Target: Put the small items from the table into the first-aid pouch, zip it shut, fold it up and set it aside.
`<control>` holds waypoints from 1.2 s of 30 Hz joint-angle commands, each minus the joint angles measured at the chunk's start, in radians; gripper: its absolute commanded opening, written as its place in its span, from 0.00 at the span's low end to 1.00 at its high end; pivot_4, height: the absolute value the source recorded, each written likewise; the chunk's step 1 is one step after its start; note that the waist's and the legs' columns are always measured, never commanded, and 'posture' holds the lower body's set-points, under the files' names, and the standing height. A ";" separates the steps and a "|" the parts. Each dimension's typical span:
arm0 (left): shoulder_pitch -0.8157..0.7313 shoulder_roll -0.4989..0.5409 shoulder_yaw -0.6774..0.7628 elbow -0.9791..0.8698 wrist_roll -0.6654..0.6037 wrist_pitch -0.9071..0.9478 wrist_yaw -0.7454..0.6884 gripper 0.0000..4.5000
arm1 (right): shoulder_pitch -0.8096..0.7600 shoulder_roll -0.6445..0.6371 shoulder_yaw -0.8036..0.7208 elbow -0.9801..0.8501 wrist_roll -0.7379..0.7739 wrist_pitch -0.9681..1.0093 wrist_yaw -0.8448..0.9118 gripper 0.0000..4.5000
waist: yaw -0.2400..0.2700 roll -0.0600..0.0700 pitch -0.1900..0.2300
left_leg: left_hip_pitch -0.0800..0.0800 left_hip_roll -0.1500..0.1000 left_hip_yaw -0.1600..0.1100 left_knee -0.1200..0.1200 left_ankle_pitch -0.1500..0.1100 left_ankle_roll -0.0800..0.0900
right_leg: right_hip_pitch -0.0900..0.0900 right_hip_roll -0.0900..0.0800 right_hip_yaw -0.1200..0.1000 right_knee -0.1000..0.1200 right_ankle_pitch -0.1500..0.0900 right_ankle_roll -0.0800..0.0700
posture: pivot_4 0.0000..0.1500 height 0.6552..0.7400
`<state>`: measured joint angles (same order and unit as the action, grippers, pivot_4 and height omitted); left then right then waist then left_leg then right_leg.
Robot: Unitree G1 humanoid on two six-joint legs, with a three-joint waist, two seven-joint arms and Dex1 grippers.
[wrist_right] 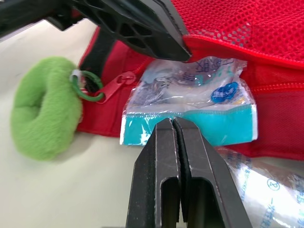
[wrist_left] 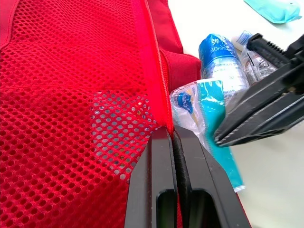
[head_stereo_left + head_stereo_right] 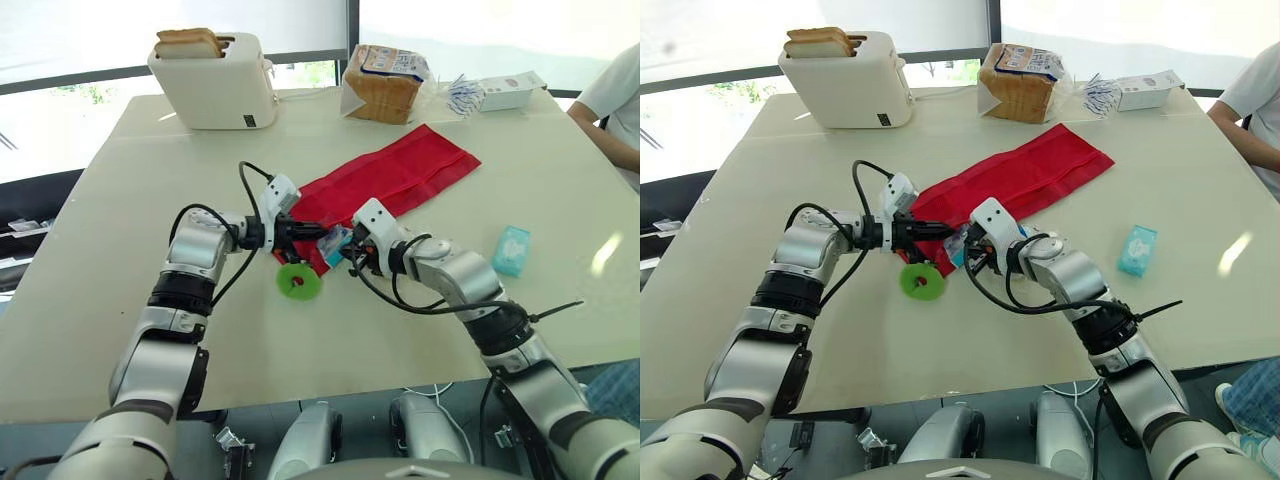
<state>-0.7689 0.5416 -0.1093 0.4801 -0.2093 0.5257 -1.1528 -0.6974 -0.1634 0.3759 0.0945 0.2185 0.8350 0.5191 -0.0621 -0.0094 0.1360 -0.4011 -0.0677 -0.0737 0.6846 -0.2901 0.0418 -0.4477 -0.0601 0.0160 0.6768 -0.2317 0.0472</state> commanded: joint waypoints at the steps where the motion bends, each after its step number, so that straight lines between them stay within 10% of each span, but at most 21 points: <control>1: 0.000 0.015 0.016 -0.044 -0.016 -0.002 -0.010 0.00 | -0.041 0.030 -0.004 0.049 -0.034 -0.048 -0.007 0.01 | -0.001 0.000 0.000 | 0.000 0.000 0.000 0.000 0.000 0.000 | 0.000 0.000 0.000 0.000 0.000 0.000 | 1.00 1.00; 36: 0.053 0.021 0.019 -0.127 -0.035 0.036 0.003 0.00 | -0.114 0.208 -0.030 0.370 -0.158 -0.291 0.018 0.01 | -0.010 0.000 0.000 | 0.002 0.000 -0.001 -0.001 0.000 0.000 | 0.000 0.000 0.000 0.001 0.000 0.000 | 1.00 1.00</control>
<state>-0.7206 0.5581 -0.0980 0.4046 -0.2189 0.5569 -1.1376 -0.7963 0.0217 0.3538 0.4192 0.0710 0.5977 0.5541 -0.0720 -0.0094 0.1359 -0.3993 -0.0675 -0.0743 0.6838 -0.2901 0.0416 -0.4478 -0.0597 0.0157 0.6775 -0.2317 0.0472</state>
